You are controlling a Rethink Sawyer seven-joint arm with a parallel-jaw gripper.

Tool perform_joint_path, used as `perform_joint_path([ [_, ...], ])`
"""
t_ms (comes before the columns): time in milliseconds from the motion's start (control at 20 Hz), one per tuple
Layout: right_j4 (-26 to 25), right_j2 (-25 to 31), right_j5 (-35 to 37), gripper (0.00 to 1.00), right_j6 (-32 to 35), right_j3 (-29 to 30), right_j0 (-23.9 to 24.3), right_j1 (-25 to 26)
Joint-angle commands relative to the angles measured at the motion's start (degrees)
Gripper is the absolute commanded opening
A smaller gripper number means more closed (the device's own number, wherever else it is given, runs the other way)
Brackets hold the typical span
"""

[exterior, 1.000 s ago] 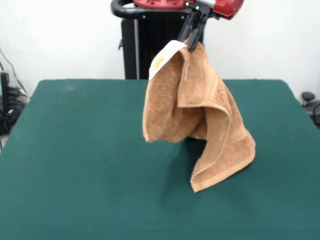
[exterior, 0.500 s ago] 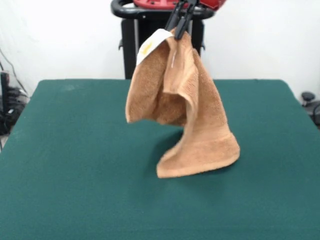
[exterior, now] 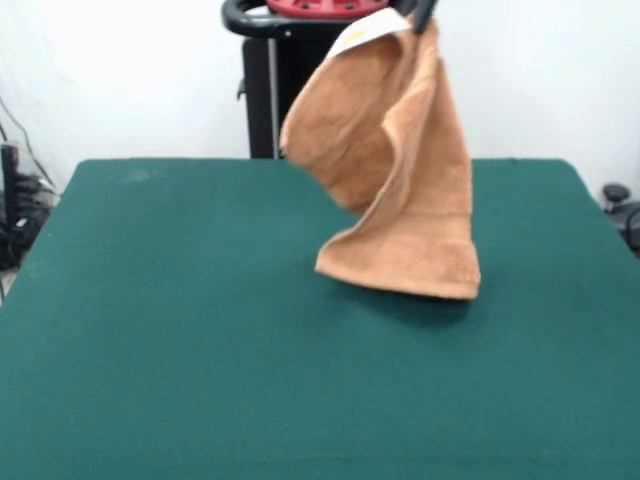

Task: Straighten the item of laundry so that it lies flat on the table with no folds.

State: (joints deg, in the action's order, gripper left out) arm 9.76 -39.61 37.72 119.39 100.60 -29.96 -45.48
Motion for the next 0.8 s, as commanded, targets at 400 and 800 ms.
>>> perform_joint_path([
  [400, 7.4, 4.8, 9.8, 0.00, 20.2, 6.3, -7.5, -0.8],
  [800, 13.3, 7.5, 9.0, 0.00, 20.5, 10.2, -10.1, -2.1],
])
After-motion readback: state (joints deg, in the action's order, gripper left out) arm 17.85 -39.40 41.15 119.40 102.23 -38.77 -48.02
